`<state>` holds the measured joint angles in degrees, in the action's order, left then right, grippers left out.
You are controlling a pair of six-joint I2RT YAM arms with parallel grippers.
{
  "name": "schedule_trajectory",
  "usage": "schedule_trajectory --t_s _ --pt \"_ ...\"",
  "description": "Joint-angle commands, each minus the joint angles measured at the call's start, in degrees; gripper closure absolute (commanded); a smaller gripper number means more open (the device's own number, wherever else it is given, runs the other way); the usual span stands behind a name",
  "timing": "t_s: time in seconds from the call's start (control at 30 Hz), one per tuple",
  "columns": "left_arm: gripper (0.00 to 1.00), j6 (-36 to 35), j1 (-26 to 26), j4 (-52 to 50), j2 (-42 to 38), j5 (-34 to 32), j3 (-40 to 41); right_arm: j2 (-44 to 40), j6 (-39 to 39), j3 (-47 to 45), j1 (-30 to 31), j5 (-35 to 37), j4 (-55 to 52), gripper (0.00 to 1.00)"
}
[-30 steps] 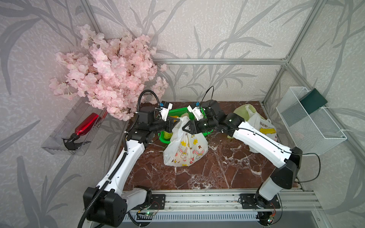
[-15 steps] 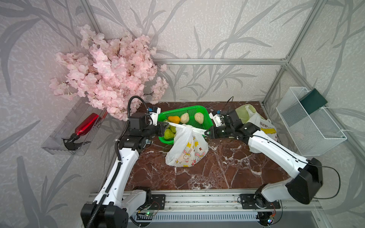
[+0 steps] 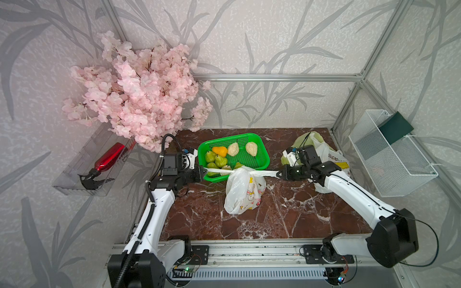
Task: Place the pears into plastic bags & tie knots
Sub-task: Tie the plastic bag at the center of the board, then pick up the plastic bag at the center of the board.
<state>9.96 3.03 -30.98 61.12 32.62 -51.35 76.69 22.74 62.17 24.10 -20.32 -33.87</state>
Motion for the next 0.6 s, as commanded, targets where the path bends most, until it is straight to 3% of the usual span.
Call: schedule_trajectory --t_s 0.0,0.03,0.1,0.17,0.27,0.47,0.5,0.57 --pt "0.87 -1.07 0.4 -0.43 -0.58 4.51 -5.09 0.16 -7.38 8.56 9.23 14.9 -10.96 0.46" --pt "0.8 -1.1 -0.43 -1.51 -0.58 5.03 -6.24 1.47 -8.17 11.57 13.34 18.55 -13.19 0.34" --pt "0.7 -2.31 -1.15 -4.32 -0.65 3.61 -8.45 5.39 -8.72 16.55 19.69 23.16 -15.88 0.21" --pt "0.64 -3.37 -1.18 -6.82 -0.86 0.1 -10.78 10.51 -9.69 20.92 25.34 24.69 -15.22 0.12" --pt "0.62 -3.6 -1.14 -7.85 -0.33 -3.49 -13.12 18.95 -10.14 26.82 28.7 22.65 -13.68 0.06" --pt "0.62 -2.17 -1.42 -5.49 0.23 -1.44 -13.85 32.65 -12.1 35.92 30.92 20.21 -14.8 0.09" --pt "0.62 -1.9 -1.44 -4.98 0.31 -1.23 -13.65 33.92 -12.36 36.61 30.88 20.5 -15.43 0.14" --pt "0.63 -1.75 -1.66 -3.85 0.31 -0.09 -13.12 35.01 -13.19 37.4 30.68 21.63 -16.48 0.38"
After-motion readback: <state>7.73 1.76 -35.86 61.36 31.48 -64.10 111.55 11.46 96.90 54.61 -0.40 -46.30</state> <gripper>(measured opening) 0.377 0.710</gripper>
